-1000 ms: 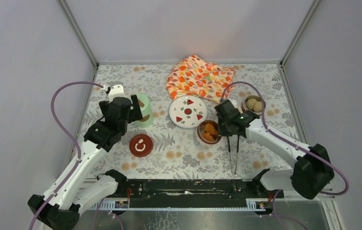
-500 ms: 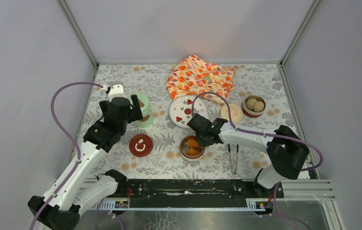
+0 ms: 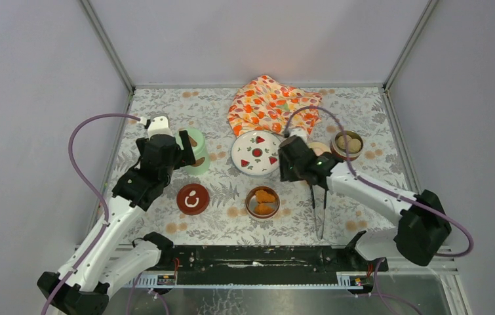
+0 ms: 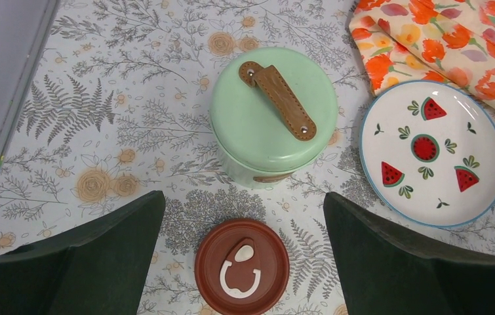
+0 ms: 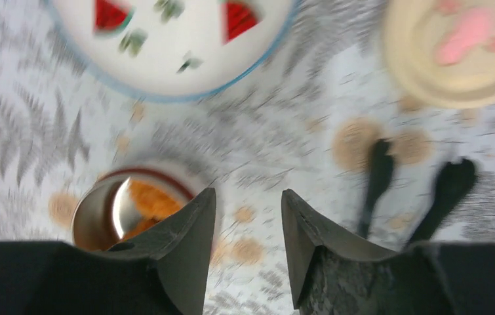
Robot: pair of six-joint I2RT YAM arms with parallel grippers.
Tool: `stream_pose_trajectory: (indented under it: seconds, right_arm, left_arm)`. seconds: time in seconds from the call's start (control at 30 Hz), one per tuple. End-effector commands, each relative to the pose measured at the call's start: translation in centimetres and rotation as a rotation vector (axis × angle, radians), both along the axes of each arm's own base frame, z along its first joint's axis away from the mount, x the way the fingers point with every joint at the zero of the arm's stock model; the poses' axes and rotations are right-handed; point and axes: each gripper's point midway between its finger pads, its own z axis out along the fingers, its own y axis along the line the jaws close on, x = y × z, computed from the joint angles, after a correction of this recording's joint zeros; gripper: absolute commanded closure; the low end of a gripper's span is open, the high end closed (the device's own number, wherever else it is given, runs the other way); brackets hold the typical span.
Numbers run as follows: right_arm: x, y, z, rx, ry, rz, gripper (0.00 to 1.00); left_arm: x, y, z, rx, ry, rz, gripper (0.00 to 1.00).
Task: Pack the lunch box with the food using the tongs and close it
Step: Place the packing box at the center of the board, then pick up the box lid from the center of the board.
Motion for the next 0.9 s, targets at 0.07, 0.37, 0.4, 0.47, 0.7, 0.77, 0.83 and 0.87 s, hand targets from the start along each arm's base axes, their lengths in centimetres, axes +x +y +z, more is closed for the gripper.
stream_pose_trajectory:
  seconds: [0.07, 0.37, 0.4, 0.47, 0.7, 0.77, 0.83, 0.87]
  right_arm:
    - [5.0, -7.6, 1.4, 0.035, -0.071, -0.24, 0.49]
    - [9.6, -15.8, -1.3, 0.127, -0.05, -0.523, 0.48]
    - [10.0, -16.3, -1.6, 0.136, -0.05, -0.545, 0.48]
    - [10.6, -17.3, -2.6, 0.149, -0.035, -0.581, 0.49]
    - [11.4, -18.6, -6.2, 0.174, 0.034, -0.658, 0.53]
    - [11.5, -19.1, -7.0, 0.173, 0.048, -0.678, 0.56]
    - [11.6, -19.1, -7.4, 0.191, 0.056, -0.68, 0.57]
    - [11.5, -19.0, -7.7, 0.197, 0.063, -0.679, 0.58]
  left_arm:
    - [0.5, -0.3, 1.5, -0.028, -0.062, -0.022, 0.02]
    - [0.5, -0.2, 1.3, -0.025, -0.057, -0.018, 0.02]
    - [0.5, -0.3, 1.2, -0.025, -0.053, -0.021, 0.02]
    - [0.6, -0.5, 1.0, -0.025, -0.045, -0.027, 0.02]
    - [0.6, -0.7, 0.9, -0.029, -0.039, -0.037, 0.02]
    - [0.6, -0.7, 1.0, -0.032, -0.041, -0.04, 0.01]
    - [0.6, -0.8, 1.0, -0.035, -0.041, -0.046, 0.02]
    - [0.6, -0.9, 1.0, -0.035, -0.038, -0.05, 0.02]
